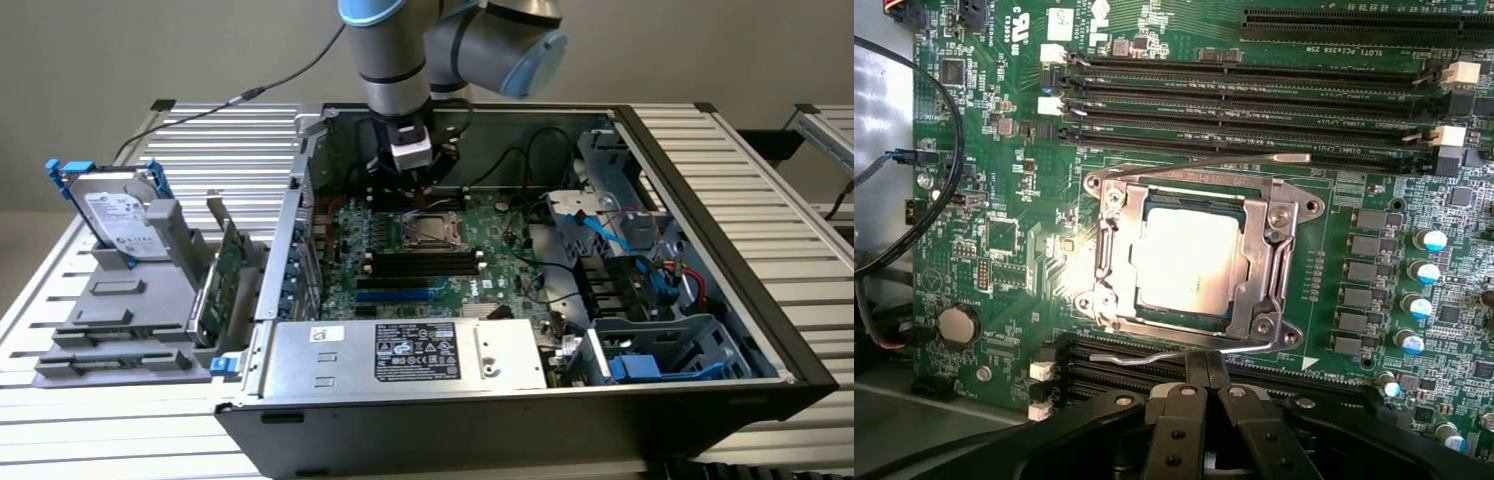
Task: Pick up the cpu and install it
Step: 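Install the first cpu locking lever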
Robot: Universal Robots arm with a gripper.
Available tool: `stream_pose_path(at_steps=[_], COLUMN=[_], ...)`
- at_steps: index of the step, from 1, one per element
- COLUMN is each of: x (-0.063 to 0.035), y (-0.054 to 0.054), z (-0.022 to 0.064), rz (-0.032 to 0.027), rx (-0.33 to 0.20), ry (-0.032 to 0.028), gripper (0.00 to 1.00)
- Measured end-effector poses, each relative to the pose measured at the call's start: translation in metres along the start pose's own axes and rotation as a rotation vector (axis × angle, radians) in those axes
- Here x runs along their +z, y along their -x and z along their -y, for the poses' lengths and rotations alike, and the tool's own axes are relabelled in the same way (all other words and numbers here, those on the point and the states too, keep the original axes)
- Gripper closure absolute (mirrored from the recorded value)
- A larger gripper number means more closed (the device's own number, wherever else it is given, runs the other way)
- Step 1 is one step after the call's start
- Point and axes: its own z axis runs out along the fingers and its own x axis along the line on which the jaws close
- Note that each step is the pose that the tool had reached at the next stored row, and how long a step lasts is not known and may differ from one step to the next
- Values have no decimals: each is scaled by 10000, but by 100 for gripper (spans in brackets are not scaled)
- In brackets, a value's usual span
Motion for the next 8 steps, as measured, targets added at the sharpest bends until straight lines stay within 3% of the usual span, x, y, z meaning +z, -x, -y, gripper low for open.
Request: stream_pose_path(at_steps=[8], x=[11], y=[-47], z=[-5], rz=[9], rx=[-196], ry=[-52], gripper=[89])
